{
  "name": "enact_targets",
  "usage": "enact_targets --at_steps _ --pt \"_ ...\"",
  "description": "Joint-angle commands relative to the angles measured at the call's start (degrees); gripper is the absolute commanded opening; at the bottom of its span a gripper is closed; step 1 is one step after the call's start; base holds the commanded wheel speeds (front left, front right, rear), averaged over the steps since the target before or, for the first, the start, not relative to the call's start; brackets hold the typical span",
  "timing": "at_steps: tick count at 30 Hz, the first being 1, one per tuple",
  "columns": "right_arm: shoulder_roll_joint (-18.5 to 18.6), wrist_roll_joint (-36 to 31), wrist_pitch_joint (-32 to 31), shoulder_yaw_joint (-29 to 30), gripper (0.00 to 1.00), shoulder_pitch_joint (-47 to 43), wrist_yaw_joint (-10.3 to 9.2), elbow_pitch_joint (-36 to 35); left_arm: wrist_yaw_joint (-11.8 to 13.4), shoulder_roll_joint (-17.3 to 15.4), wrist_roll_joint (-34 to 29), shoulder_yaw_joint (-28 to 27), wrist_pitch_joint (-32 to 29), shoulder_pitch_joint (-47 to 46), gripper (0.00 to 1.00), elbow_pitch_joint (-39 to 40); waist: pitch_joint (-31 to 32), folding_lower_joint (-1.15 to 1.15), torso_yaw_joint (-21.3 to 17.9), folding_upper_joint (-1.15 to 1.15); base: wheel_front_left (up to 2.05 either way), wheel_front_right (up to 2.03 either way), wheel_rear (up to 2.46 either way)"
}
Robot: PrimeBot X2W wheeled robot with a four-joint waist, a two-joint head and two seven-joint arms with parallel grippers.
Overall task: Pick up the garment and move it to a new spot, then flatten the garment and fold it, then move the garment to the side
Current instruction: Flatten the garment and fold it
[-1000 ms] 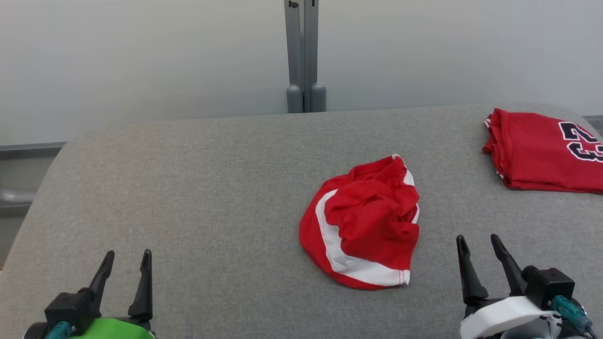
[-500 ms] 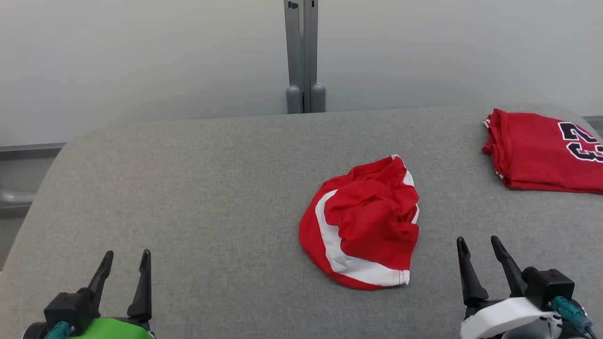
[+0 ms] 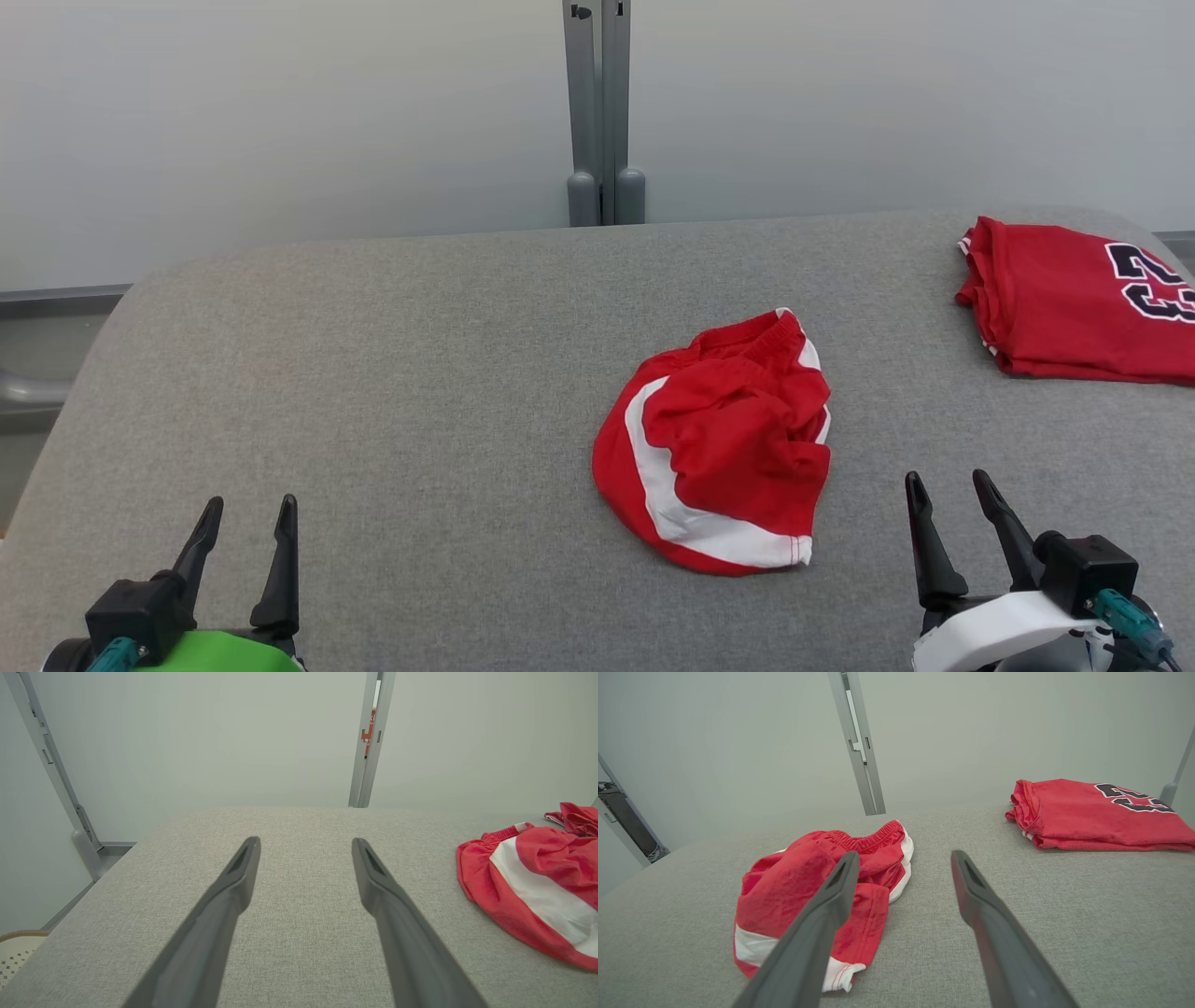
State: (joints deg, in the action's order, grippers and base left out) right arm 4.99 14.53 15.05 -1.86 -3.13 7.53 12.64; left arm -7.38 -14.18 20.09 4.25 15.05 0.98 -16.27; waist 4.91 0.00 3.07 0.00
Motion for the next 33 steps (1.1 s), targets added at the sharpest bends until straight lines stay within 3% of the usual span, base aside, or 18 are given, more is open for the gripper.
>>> enact_targets --at_steps 1,24,33 --pt "0.25 0.36 0.16 0.09 1.00 -0.49 -0.10 0.02 -0.22 -0.29 -0.25 -0.11 0.13 0.16 1.00 0.14 -0.02 0.00 0.01 0.00 0.00 0.00 0.00" --pt "-0.13 -0.03 0.16 -1.46 1.00 2.00 -0.10 1.41 -0.23 -0.23 -0.51 0.43 0.14 -0.71 1.00 -0.11 -0.45 0.00 1.73 0.00 0.00 0.00 0.00" --pt "2.66 -0.40 -1.88 -7.48 1.00 12.58 -0.10 5.58 -0.23 0.41 -0.43 1.40 0.14 -2.01 1.00 -0.16 -1.96 0.00 3.36 0.00 0.00 0.00 0.00"
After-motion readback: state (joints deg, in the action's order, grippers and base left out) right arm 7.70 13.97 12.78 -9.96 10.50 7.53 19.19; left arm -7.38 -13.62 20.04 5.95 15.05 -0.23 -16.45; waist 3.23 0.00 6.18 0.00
